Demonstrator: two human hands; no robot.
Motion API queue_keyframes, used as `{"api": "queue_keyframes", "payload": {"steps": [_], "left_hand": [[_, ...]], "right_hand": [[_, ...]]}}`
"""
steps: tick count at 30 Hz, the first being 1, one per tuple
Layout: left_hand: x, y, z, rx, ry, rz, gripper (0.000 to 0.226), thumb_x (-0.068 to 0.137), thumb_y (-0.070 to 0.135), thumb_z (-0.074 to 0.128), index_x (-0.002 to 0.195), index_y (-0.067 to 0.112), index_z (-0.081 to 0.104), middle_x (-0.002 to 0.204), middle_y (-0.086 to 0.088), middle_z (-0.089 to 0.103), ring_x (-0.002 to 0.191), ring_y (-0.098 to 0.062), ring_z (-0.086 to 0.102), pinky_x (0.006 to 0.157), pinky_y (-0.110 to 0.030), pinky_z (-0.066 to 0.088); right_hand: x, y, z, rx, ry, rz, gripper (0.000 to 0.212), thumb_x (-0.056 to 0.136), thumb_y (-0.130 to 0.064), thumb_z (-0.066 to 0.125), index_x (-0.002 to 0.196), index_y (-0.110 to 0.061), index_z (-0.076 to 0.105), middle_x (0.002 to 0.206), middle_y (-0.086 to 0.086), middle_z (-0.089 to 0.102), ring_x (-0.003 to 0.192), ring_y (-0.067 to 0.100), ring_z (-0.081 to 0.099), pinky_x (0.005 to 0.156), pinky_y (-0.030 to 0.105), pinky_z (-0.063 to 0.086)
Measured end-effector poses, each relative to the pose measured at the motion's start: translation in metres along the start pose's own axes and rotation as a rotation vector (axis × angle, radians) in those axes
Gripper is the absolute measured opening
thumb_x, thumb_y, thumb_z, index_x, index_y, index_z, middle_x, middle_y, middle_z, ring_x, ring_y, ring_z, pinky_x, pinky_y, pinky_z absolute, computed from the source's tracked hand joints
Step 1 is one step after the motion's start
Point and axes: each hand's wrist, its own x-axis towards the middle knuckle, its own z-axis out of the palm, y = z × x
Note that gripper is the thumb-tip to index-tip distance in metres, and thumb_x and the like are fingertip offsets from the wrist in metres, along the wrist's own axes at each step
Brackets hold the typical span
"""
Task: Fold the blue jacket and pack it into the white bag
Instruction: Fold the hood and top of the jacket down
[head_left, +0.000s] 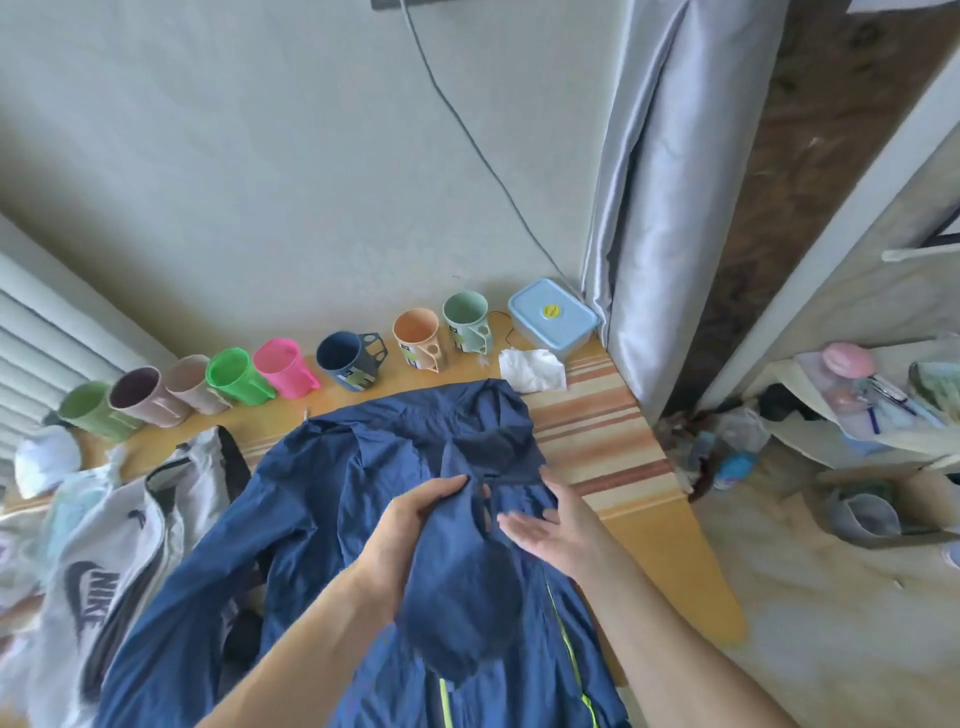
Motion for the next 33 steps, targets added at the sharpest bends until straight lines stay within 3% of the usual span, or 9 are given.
{"api": "queue_keyframes", "payload": {"steps": [5, 8, 11, 14, 16, 20, 24, 29, 33], "left_hand": [[-0.012, 0.048, -0.026, 0.395, 0.103, 0.009, 0.021, 0.084, 0.017, 0.076, 0.105, 0.016, 0.080, 0.108, -0.011, 0.079, 0.096, -0.029, 0.077, 0.089, -0.041, 0.059], [-0.016, 0.082, -0.072, 0.646, 0.156, -0.080, 0.041, 0.081, 0.019, 0.083, 0.121, 0.017, 0.072, 0.122, -0.013, 0.074, 0.111, -0.034, 0.072, 0.106, -0.051, 0.052], [-0.022, 0.105, -0.102, 0.711, 0.230, -0.108, 0.042, 0.076, 0.025, 0.087, 0.117, 0.022, 0.076, 0.120, -0.008, 0.076, 0.108, -0.029, 0.073, 0.097, -0.041, 0.057], [-0.019, 0.107, -0.145, 0.355, 0.251, 0.013, 0.065, 0.057, 0.031, 0.096, 0.117, 0.020, 0.074, 0.121, -0.008, 0.073, 0.097, -0.026, 0.073, 0.076, -0.035, 0.061], [-0.008, 0.104, -0.161, 0.078, 0.214, 0.154, 0.055, 0.070, 0.024, 0.088, 0.121, 0.019, 0.068, 0.122, -0.010, 0.070, 0.094, -0.024, 0.071, 0.072, -0.034, 0.058], [0.026, 0.088, -0.192, -0.649, 0.674, 0.568, 0.031, 0.102, -0.003, 0.046, 0.125, -0.022, 0.053, 0.124, -0.036, 0.060, 0.116, -0.034, 0.063, 0.088, -0.015, 0.054], [0.039, 0.055, -0.227, -0.936, 0.469, 0.337, 0.061, 0.092, -0.011, 0.058, 0.148, 0.011, 0.048, 0.111, -0.017, 0.063, 0.100, -0.021, 0.065, 0.094, -0.030, 0.056], [0.063, 0.028, -0.255, -0.779, 0.602, 0.233, 0.034, 0.104, 0.008, 0.048, 0.137, 0.004, 0.054, 0.140, -0.013, 0.057, 0.107, -0.022, 0.065, 0.112, -0.035, 0.043], [0.072, 0.022, -0.265, -0.095, 0.709, 0.198, 0.050, 0.084, 0.012, 0.081, 0.131, 0.010, 0.061, 0.123, -0.008, 0.069, 0.106, -0.023, 0.069, 0.085, -0.030, 0.056]], "right_hand": [[0.049, -0.031, 0.029, 0.048, -0.077, -0.206, 0.035, 0.089, 0.011, 0.066, 0.120, -0.002, 0.059, 0.093, 0.012, 0.067, 0.081, 0.020, 0.066, 0.052, 0.021, 0.056], [0.064, -0.053, 0.034, -0.089, 0.008, -0.365, 0.032, 0.084, 0.012, 0.070, 0.103, -0.008, 0.055, 0.101, 0.016, 0.063, 0.084, 0.022, 0.065, 0.055, 0.021, 0.055], [0.073, -0.062, 0.044, -0.228, 0.033, -0.426, 0.022, 0.085, 0.009, 0.072, 0.099, -0.007, 0.064, 0.107, 0.012, 0.063, 0.085, 0.017, 0.062, 0.060, 0.019, 0.052], [0.071, -0.061, 0.051, -0.375, 0.067, -0.514, 0.023, 0.086, 0.007, 0.072, 0.098, -0.013, 0.075, 0.110, 0.004, 0.071, 0.086, 0.013, 0.066, 0.067, 0.021, 0.051], [0.067, -0.058, 0.052, -0.492, 0.109, -0.625, 0.027, 0.088, 0.005, 0.071, 0.104, -0.016, 0.077, 0.110, 0.000, 0.071, 0.086, 0.014, 0.066, 0.071, 0.023, 0.052], [0.064, -0.048, 0.052, -0.686, 0.145, -0.805, 0.041, 0.089, -0.002, 0.072, 0.124, -0.022, 0.070, 0.109, -0.008, 0.067, 0.083, 0.019, 0.059, 0.076, 0.025, 0.052], [0.071, -0.031, 0.052, -0.747, 0.184, -0.826, 0.048, 0.088, -0.002, 0.073, 0.132, -0.021, 0.064, 0.112, 0.001, 0.065, 0.063, 0.018, 0.054, 0.053, 0.008, 0.047], [0.092, -0.002, 0.038, -0.769, 0.252, -0.740, 0.049, 0.087, -0.004, 0.076, 0.129, -0.025, 0.064, 0.103, -0.018, 0.054, 0.062, 0.020, 0.054, 0.061, 0.025, 0.050], [0.103, 0.011, 0.031, -0.691, 0.306, -0.748, 0.030, 0.087, -0.003, 0.076, 0.110, -0.020, 0.070, 0.083, -0.002, 0.056, 0.056, 0.020, 0.045, 0.057, 0.026, 0.046]]}}
